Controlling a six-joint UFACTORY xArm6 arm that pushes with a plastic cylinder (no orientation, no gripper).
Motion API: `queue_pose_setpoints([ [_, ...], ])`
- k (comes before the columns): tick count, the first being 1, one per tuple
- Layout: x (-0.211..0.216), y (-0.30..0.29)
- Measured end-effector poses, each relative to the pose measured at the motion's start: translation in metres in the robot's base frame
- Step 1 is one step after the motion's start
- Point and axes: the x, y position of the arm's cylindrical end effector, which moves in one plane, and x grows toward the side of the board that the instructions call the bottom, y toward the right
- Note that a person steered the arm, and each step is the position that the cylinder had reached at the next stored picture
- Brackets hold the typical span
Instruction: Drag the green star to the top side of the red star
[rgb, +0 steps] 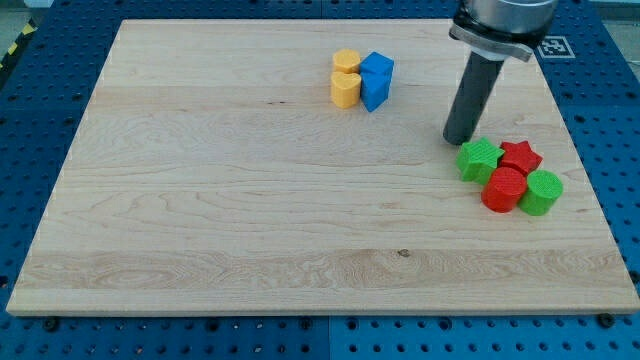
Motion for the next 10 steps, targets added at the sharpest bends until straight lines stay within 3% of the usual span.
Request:
queue_pose_setpoints([
  [1,0.017,-0.025],
  [4,0.155,-0.036],
  [5,0.157,-0.004],
  [8,0.092,0.005],
  [10,0.125,0.020],
])
